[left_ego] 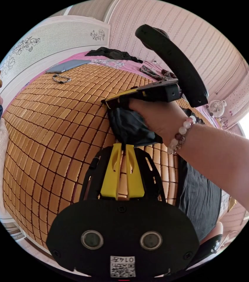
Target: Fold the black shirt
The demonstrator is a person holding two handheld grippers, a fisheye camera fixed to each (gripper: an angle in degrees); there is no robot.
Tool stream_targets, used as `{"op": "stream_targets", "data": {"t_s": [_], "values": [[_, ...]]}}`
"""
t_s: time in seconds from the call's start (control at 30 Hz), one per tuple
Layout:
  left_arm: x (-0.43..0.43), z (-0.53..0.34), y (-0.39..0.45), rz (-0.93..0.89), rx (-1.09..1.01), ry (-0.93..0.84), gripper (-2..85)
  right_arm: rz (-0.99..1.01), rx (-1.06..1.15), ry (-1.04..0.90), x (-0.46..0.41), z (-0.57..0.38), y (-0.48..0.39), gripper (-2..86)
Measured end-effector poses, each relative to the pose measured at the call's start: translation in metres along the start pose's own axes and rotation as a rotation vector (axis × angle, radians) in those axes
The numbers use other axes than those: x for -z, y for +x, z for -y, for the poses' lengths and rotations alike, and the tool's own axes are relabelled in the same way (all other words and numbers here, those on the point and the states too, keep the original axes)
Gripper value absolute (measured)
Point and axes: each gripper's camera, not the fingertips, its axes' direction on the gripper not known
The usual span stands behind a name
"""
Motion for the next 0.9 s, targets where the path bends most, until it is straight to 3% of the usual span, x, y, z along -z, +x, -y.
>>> {"op": "stream_targets", "data": {"t_s": [0.23, 0.4, 0.5, 0.57, 0.7, 0.9], "values": [[0.018, 0.003, 0.054, -0.024, -0.169, 0.174, 0.8, 0.155, -0.195, 0.337, 0.128, -0.086, 0.1, 1.2], [0.041, -0.008, 0.154, -0.281, -0.408, 0.296, 2.9, 0.096, -0.385, 0.526, 0.232, -0.208, 0.161, 3.4], [0.022, -0.023, 0.201, -0.375, -0.511, 0.211, 3.7, -0.015, -0.511, 0.408, 0.242, -0.273, 0.189, 5.6], [-0.002, -0.031, 0.219, -0.402, -0.533, 0.107, 4.0, 0.013, -0.575, 0.304, 0.239, -0.304, 0.206, 6.9], [-0.028, -0.045, 0.25, -0.46, -0.567, 0.0, 4.5, 0.021, -0.651, 0.279, 0.259, -0.356, 0.225, 7.9], [-0.057, -0.038, 0.315, -0.462, -0.68, -0.081, 4.8, -0.148, -0.822, 0.26, 0.307, -0.435, 0.246, 8.1]]}}
